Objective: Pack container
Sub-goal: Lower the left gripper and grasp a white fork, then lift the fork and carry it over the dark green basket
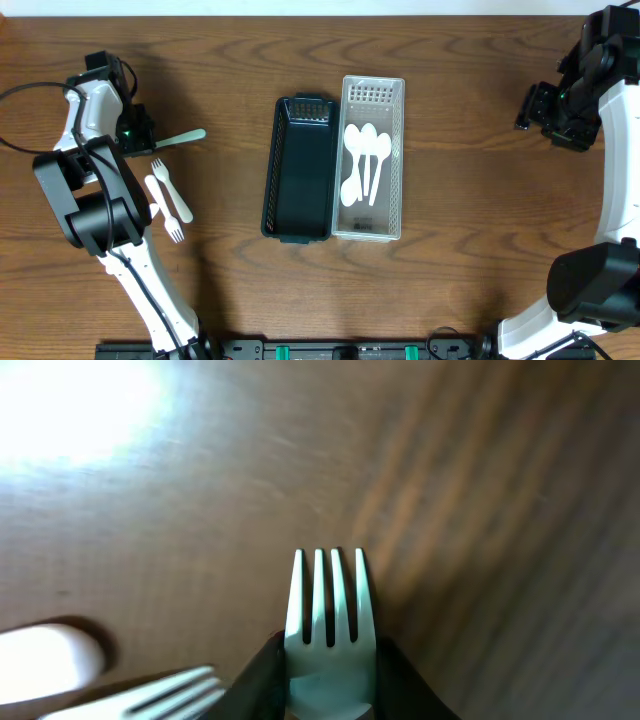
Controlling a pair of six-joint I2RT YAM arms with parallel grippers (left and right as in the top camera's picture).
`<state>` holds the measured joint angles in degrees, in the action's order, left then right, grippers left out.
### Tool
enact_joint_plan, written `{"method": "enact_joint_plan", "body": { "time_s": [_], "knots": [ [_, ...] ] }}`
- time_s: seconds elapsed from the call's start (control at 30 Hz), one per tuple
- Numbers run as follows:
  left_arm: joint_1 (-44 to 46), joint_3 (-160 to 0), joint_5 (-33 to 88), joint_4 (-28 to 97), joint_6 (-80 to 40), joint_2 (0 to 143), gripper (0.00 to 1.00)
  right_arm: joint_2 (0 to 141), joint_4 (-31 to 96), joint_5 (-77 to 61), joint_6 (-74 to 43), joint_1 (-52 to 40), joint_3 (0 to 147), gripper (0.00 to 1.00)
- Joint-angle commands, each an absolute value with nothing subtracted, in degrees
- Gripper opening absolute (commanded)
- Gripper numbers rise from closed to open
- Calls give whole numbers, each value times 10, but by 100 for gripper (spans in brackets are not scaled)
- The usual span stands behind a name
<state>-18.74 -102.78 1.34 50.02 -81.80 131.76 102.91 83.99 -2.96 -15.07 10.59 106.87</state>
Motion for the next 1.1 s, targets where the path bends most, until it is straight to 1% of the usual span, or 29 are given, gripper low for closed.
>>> {"method": "enact_joint_plan", "body": {
  "time_s": [0.0, 0.23, 0.33, 0.43, 0.53, 0.7, 0.83, 0.93, 1.07],
  "knots": [
    [-190, -1031, 51, 489, -777, 1309, 8, 1031, 840, -28, -158, 105, 1071, 67],
    [-186, -1046, 78, 473, -674, 1238, 6, 1031, 840, -28, -158, 105, 1071, 67],
    [-176, -1049, 83, 473, -605, 1184, 6, 1031, 840, -28, -158, 105, 1071, 67],
    [-157, -1049, 100, 472, -515, 1124, 6, 1031, 841, -28, -158, 105, 1071, 67],
    [-124, -1049, 140, 473, -382, 1055, 6, 1031, 844, -28, -158, 105, 1071, 68],
    [-32, -1049, 154, 500, -175, 966, 6, 1031, 845, -28, -158, 105, 1071, 68],
    [61, -1049, 154, 536, -32, 936, 6, 1031, 840, -28, -156, 105, 1071, 68],
    [126, -1048, 140, 569, 46, 939, 6, 1031, 833, -23, -151, 105, 1071, 68],
    [192, -1041, 57, 611, 86, 964, 6, 1031, 831, 1, -151, 105, 1071, 68]
  ]
}}
